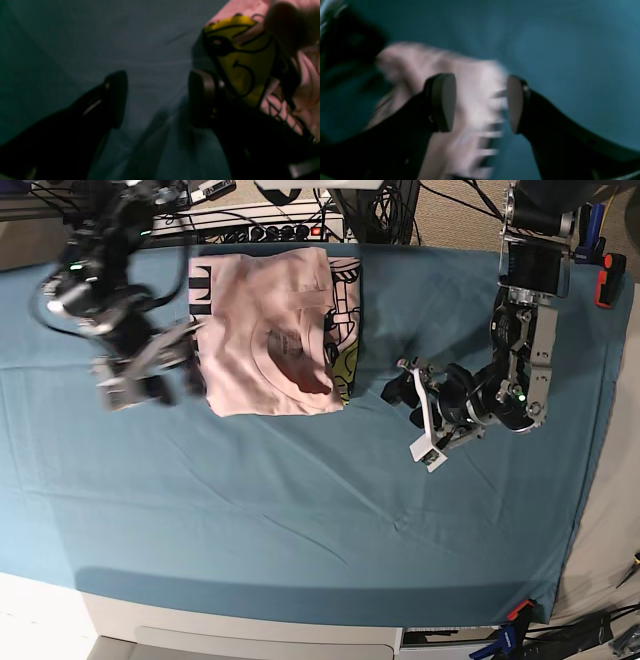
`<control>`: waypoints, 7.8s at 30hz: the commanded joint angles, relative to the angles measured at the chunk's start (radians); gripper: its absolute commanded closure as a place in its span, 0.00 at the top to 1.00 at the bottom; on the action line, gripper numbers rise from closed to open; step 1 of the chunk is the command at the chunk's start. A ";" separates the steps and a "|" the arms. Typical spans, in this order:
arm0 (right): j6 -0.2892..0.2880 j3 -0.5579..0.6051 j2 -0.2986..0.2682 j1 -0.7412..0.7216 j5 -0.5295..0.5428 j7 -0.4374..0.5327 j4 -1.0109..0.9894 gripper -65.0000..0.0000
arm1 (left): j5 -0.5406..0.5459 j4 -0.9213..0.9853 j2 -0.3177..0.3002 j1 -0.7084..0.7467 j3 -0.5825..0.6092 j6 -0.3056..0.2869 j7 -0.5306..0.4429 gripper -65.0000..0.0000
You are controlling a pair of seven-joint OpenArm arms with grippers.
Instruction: Fold the T-shirt properly
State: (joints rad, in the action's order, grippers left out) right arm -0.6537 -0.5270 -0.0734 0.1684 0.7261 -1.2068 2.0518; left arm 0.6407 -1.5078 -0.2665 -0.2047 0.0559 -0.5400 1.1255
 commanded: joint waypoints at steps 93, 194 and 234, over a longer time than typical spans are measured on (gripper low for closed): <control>-0.017 0.310 -0.256 -0.440 0.583 -0.189 -1.046 0.00 | 0.178 -0.382 0.105 0.535 -0.006 0.072 0.043 0.57; -0.040 0.310 -0.256 -0.146 0.635 -0.189 -0.582 0.00 | -0.055 -0.225 -0.047 0.130 0.094 0.132 -0.087 0.00; 0.029 0.310 -0.087 -0.327 0.026 0.000 -0.639 0.00 | -0.055 -0.148 -0.047 0.039 0.094 0.128 -0.086 0.00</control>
State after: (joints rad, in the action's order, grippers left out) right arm -0.6193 -0.2138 -0.1513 -0.1352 0.7341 -1.2255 1.3933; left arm 0.5758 -1.6402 -0.3080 -0.1448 0.1558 -0.4118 1.0607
